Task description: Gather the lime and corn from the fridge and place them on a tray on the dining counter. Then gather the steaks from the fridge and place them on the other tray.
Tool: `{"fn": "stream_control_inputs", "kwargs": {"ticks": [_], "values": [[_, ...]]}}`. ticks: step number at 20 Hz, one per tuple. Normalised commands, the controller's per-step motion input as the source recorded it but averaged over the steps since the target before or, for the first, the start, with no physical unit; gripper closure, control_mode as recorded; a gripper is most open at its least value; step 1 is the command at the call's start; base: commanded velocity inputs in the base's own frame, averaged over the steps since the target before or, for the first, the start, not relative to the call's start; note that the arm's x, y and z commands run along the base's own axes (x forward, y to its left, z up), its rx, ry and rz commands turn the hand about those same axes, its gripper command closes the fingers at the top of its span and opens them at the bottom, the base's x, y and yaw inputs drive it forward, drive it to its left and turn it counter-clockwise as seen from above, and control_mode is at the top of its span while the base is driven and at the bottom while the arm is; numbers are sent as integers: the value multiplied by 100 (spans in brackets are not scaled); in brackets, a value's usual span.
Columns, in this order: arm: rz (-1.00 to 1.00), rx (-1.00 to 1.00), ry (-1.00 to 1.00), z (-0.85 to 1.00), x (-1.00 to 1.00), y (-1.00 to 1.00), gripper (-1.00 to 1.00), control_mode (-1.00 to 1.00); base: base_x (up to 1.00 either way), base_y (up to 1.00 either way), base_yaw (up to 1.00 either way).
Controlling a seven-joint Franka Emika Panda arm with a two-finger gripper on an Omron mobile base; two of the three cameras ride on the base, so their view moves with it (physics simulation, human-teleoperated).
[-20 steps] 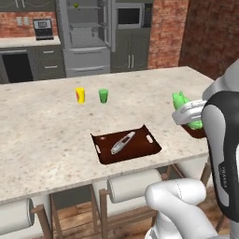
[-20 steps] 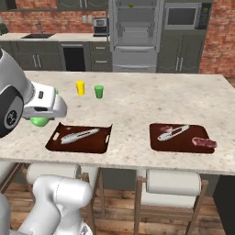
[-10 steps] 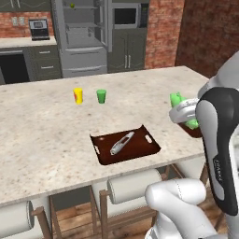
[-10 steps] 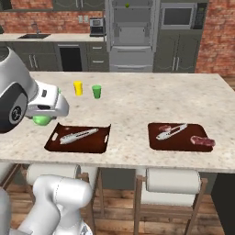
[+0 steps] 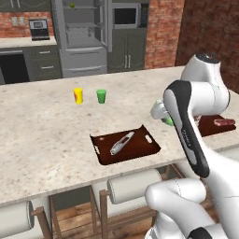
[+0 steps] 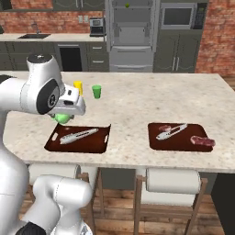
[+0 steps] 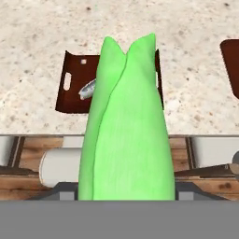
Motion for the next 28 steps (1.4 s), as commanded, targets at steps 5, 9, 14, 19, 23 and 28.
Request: {"fn": "stream_control_inputs", "kwargs": {"ticks": [5,9,14,19,23,28], "values": [[0,-1,0,-96,73,6,100,-100,0,0,0],[-1,0,0,-88,81,1,100,-100,0,0,0],[-1,0,0,-64,90,0,100,-100,0,0,0],[0,0,0,-52,67,0,100,-100,0,0,0],[-2,0,0,-44,33,0,100,-100,0,0,0],[-3,0,0,-37,34,0,100,-100,0,0,0]]}}
